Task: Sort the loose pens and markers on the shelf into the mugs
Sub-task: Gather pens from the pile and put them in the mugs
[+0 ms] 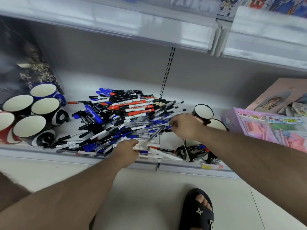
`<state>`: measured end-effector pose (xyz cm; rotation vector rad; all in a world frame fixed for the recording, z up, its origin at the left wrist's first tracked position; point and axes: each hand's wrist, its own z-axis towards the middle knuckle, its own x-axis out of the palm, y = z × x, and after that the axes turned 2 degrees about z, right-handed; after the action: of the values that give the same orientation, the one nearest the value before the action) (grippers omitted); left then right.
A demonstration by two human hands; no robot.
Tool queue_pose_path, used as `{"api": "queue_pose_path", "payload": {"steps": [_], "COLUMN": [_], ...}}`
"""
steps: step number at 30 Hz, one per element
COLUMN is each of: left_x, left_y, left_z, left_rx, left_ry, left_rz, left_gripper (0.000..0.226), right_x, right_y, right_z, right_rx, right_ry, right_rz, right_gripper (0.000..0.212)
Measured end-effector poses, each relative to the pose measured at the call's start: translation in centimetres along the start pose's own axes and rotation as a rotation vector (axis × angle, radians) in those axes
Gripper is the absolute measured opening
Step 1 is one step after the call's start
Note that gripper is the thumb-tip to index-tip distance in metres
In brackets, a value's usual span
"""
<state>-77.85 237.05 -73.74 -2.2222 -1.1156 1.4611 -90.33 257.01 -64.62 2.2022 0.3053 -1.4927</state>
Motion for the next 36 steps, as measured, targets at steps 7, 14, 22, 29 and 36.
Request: {"api": "queue_pose_path", "payload": {"steps": [7,14,22,29,36], "left_x": [-3.9,-6.2,-6.6,-5.5,-4.9], "left_y": [2.6,4.8,6.0,6.2,6.5], "left_z": [4.0,10.0,12.4,11.2,10.6], "left_rx": [0.042,-0.097,-0.189,-0.157,-0.125], "left_ry": [-0.01,-0.059,0.149,0.093,-0.093], "left_rz": [0.484,0.548,0.62,0.642,0.608], "left_gripper": [0.087,0.137,0.153,0.132,0.088], "right_x": [5.1,9.1,12.9,12.9,13.2], "right_y": [3.7,4.4,3.8,4.4,5.7], "right_z": [3.1,6.4,7.4,7.6,6.6], "right_rx": [-0.064,-0.034,-0.063,-0.056,-0.056], "right_ry": [0.239,0.346,0.321,0.237,0.103], "right_rz": [-0.212,-0.264,-0.255,-0.271,-0.294], "right_gripper": [0.042,0.119,0.11,0.093,0.083]}}
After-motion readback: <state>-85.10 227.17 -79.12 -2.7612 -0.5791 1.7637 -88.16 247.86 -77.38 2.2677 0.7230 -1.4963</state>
